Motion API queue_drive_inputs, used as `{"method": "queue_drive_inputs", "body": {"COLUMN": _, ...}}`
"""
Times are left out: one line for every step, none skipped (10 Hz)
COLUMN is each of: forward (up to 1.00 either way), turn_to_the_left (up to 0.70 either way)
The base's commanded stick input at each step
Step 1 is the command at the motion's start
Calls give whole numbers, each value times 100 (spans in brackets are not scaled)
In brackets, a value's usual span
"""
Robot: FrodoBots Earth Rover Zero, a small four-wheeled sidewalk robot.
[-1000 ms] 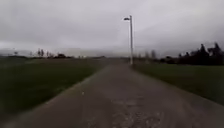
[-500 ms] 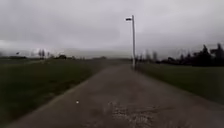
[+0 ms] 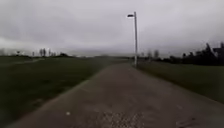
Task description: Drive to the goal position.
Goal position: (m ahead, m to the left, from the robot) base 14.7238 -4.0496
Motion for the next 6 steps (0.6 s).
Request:
{"method": "queue_drive_inputs", "body": {"forward": 85, "turn_to_the_left": 0}}
{"method": "queue_drive_inputs", "body": {"forward": 85, "turn_to_the_left": -9}}
{"method": "queue_drive_inputs", "body": {"forward": 85, "turn_to_the_left": -23}}
{"method": "queue_drive_inputs", "body": {"forward": 85, "turn_to_the_left": -29}}
{"method": "queue_drive_inputs", "body": {"forward": 85, "turn_to_the_left": -14}}
{"method": "queue_drive_inputs", "body": {"forward": 85, "turn_to_the_left": 0}}
